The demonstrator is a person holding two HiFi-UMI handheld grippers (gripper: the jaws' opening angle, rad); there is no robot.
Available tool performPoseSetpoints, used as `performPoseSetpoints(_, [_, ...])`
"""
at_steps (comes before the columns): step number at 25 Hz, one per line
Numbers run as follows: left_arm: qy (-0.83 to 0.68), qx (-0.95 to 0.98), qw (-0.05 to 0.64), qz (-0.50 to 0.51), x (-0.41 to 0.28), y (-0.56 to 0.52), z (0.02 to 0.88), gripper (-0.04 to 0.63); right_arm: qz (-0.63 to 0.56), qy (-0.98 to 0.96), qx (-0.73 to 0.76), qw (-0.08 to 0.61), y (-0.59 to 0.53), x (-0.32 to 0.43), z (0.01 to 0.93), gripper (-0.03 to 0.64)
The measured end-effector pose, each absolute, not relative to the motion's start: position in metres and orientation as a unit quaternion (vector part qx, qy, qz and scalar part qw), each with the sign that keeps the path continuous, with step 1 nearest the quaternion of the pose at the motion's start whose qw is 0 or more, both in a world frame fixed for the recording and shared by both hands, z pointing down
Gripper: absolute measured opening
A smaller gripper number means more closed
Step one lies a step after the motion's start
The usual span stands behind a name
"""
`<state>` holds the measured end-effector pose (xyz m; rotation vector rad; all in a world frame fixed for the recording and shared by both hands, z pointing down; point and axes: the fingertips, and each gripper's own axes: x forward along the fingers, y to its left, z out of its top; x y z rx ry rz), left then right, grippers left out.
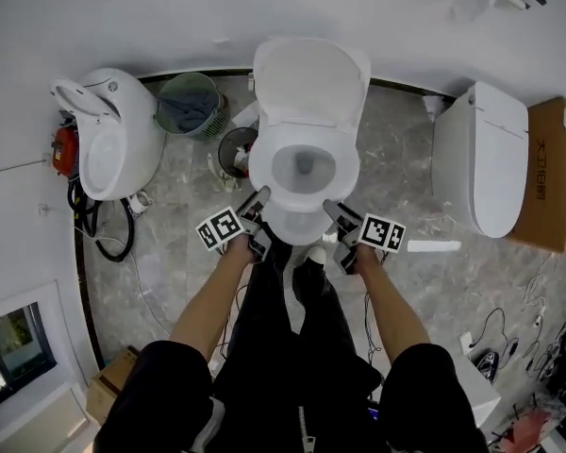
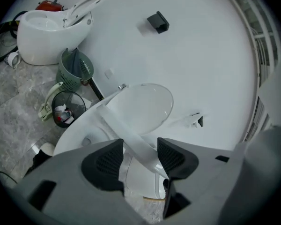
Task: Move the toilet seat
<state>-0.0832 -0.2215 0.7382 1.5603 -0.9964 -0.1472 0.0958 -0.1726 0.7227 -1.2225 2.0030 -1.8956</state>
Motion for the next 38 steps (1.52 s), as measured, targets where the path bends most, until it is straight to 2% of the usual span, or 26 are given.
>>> performPoseSetpoints(6, [-0.383,0.721,0.572,-0.073,-0.073,-0.266,0.699,0.252,-0.586,0.696,-0.410,0.060,-0.221,0.103,0.686,0.242])
performPoseSetpoints(12, [-0.343,0.788,0.510,-0.038,-0.063,-0.314,0.671,0.270,-0.553,0.702,-0.437,0.095,-0.277,0.114,0.655,0.255])
performPoseSetpoints(16, [-0.325,0.815,0.480,0.000,-0.053,-0.344,0.659,0.253,-0.542,0.704,-0.450,0.095,-0.311,0.119,0.643,0.259])
performPoseSetpoints(21, [-0.321,0.818,0.478,0.011,-0.049,-0.380,0.653,0.219,-0.536,0.697,-0.466,0.100,-0.348,0.125,0.635,0.259])
performPoseSetpoints(28, [-0.310,0.820,0.482,0.014,-0.040,-0.427,0.646,0.209,-0.535,0.674,-0.493,0.126,-0.399,0.137,0.629,0.258])
performPoseSetpoints(32, [-0.296,0.842,0.450,0.041,-0.036,-0.440,0.637,0.201,-0.536,0.661,-0.506,0.141,-0.427,0.143,0.628,0.255])
performPoseSetpoints(34, [-0.293,0.857,0.419,0.062,-0.037,-0.443,0.631,0.188,-0.536,0.654,-0.514,0.146,-0.440,0.146,0.629,0.252])
performPoseSetpoints(35, [-0.297,0.866,0.395,0.074,-0.040,-0.445,0.627,0.165,-0.535,0.651,-0.518,0.147,-0.446,0.148,0.629,0.250])
performPoseSetpoints(37, [-0.312,0.884,0.332,0.100,-0.048,-0.448,0.617,0.075,-0.532,0.647,-0.526,0.148,-0.457,0.152,0.630,0.243])
performPoseSetpoints(38, [-0.319,0.892,0.301,0.111,-0.052,-0.449,0.611,0.066,-0.530,0.645,-0.529,0.149,-0.463,0.154,0.630,0.240])
